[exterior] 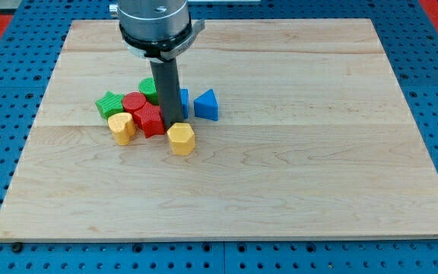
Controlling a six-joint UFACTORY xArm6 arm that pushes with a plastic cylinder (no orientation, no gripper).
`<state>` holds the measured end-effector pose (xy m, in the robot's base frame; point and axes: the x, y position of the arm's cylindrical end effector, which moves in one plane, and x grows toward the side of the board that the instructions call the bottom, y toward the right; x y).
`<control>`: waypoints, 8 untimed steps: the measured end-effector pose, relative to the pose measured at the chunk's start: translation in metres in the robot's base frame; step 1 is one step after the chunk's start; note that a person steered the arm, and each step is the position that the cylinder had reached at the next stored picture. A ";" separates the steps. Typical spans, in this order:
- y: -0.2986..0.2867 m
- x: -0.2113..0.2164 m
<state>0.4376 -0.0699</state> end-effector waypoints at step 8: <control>-0.013 0.067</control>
